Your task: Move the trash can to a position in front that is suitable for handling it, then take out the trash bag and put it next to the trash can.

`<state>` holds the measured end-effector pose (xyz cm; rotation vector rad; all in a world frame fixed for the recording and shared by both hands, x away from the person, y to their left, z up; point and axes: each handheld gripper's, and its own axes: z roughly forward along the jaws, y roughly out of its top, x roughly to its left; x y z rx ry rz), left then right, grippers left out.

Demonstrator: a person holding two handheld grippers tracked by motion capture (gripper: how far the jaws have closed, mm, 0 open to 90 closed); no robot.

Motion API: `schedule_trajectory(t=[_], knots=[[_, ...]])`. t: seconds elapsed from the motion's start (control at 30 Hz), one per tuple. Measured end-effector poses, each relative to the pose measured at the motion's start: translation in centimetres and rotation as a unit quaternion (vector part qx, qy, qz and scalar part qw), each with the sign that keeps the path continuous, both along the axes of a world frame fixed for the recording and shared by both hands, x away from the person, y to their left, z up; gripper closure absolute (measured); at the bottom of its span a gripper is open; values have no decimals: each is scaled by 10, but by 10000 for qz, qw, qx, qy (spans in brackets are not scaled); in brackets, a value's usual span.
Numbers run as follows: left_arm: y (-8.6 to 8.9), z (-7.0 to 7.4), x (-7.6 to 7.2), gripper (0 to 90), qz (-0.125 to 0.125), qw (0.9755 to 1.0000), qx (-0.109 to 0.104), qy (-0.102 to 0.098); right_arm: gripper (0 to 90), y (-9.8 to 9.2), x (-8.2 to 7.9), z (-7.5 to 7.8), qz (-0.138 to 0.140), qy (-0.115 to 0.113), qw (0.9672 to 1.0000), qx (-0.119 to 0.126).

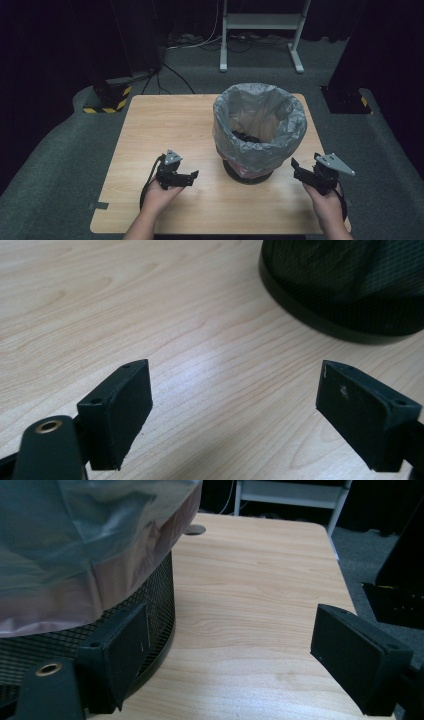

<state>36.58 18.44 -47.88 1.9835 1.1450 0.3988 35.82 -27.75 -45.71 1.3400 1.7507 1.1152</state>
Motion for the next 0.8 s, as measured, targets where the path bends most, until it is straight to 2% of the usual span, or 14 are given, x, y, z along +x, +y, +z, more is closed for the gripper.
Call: schedule_trajectory(t=[0.03,0.13,0.23,0.37,0.43,0.47,0.53,0.63,0.73,0.8], knots=[[2,0,-1,149,-2,9999,-42,-102,156,0,-2,1,12,-40,10000,4],[6,2,-4,148,42,9998,-100,-196,156,0,-3,5,51,-246,9997,-29],[8,4,-6,147,72,9995,-220,-209,156,1,-2,10,44,-311,9995,81],[10,9,-7,147,77,9989,-292,-366,155,3,-1,12,115,-368,9992,71],[9,10,-7,147,66,9987,-325,-384,155,3,0,12,132,-386,9992,56],[8,12,-6,147,58,9986,-313,-418,155,3,-1,13,156,-386,9991,44],[3,16,-5,147,22,9981,-420,-445,155,3,-3,15,195,-429,9989,23],[-5,20,-5,147,-92,9983,-311,-485,155,1,-6,20,206,-432,9988,122],[-9,26,-7,147,-85,9971,-499,-573,155,-1,-9,25,226,-550,9982,116],[-11,31,-8,147,-127,9965,-509,-647,155,-2,-11,30,206,-600,9979,138]])
